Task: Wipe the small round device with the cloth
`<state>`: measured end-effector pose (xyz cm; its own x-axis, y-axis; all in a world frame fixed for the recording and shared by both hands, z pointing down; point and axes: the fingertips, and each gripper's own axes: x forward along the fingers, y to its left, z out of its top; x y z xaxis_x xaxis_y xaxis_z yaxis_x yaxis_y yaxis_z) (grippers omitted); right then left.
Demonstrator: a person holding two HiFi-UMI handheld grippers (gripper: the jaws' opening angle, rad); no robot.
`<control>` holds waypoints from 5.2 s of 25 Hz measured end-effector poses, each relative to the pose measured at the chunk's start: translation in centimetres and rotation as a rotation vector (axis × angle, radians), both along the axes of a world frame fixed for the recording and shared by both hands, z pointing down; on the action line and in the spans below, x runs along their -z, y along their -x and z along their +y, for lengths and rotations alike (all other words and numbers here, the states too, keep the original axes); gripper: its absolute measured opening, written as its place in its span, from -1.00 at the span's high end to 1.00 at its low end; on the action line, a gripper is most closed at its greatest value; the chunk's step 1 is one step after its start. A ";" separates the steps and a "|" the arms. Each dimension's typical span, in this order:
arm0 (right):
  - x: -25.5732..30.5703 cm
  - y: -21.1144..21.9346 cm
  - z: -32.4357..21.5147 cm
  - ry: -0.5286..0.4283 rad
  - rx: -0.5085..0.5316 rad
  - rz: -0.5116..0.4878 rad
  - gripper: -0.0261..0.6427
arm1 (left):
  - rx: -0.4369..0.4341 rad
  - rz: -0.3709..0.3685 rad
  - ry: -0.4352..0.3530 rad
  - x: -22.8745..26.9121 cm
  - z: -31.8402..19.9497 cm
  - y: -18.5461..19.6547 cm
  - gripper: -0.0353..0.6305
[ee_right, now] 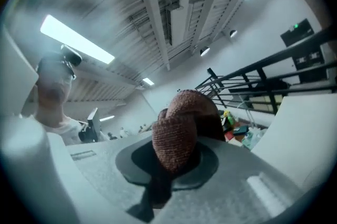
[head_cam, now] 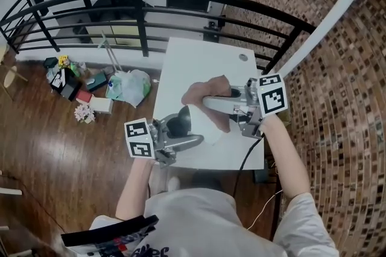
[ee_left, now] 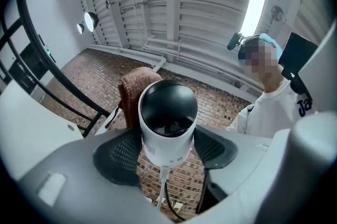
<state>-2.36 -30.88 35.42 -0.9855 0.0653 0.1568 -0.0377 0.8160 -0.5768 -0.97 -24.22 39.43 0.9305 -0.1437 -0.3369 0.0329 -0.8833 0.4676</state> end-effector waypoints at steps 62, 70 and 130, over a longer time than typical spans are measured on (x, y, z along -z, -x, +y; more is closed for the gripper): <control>3.3 -7.3 -1.6 -0.469 0.035 0.101 0.85 | 0.382 0.161 0.113 3.8 -12.2 -4.8 -0.11; 2.8 -9.7 -7.1 -0.308 -0.036 0.053 0.85 | 0.193 0.171 -0.019 4.9 -8.4 -5.9 -0.11; -1.2 -5.5 -4.5 -0.036 -0.120 -0.214 0.86 | 0.333 0.452 0.134 9.0 -13.3 -0.8 -0.12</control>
<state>3.12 -35.37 36.60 -0.9969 -0.0562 -0.0560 -0.0159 0.8331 -0.5528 -0.20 -37.48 30.44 0.5959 -0.4730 -0.6490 -0.0145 -0.8143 0.5802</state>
